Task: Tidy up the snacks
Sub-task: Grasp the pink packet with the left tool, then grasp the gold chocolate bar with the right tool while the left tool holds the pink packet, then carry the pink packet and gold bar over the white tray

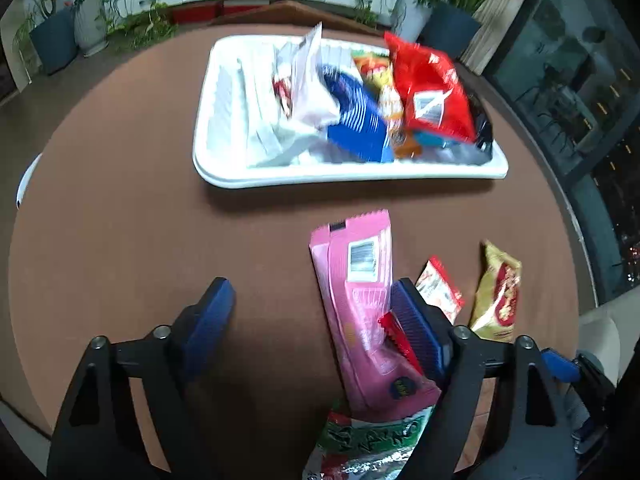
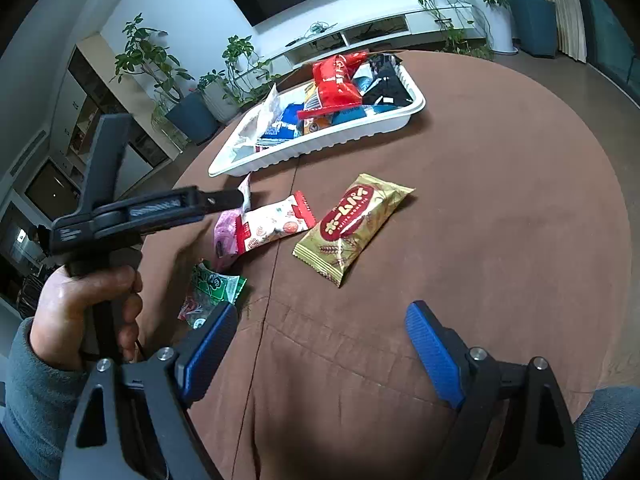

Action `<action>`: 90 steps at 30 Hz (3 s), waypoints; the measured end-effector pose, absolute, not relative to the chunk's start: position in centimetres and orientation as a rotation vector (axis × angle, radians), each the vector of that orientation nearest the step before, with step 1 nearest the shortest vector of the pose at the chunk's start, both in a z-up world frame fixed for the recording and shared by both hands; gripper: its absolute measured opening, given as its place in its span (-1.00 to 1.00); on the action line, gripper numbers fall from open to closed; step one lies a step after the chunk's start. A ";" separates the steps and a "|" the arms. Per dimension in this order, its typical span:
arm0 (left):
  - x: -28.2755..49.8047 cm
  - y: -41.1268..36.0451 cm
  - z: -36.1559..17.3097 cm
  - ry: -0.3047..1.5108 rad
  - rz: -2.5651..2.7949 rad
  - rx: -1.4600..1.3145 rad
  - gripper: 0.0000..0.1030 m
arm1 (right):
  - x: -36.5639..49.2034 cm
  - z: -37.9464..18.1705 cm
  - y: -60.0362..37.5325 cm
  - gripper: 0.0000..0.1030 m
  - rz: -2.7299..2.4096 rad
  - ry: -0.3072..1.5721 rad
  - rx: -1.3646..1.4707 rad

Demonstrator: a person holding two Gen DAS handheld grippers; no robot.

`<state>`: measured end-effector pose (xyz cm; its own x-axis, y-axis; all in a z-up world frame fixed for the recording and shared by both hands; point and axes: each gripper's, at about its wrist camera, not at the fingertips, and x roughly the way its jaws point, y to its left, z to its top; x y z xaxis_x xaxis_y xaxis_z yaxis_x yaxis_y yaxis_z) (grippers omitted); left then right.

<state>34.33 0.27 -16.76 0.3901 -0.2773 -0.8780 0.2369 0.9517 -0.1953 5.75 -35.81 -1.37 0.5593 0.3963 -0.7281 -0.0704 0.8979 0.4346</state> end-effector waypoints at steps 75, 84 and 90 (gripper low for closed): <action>27.1 4.8 -16.9 0.995 -0.425 -0.094 -0.50 | 13.3 -1.7 -31.3 -0.32 0.137 1.077 -0.039; 27.1 5.2 -16.7 0.991 -0.441 -0.135 -0.50 | 12.1 -1.5 -33.1 -0.35 0.155 1.063 0.034; 27.1 5.4 -16.3 0.982 -0.459 -0.169 -0.50 | 10.8 0.2 -35.7 -0.35 0.168 1.007 0.153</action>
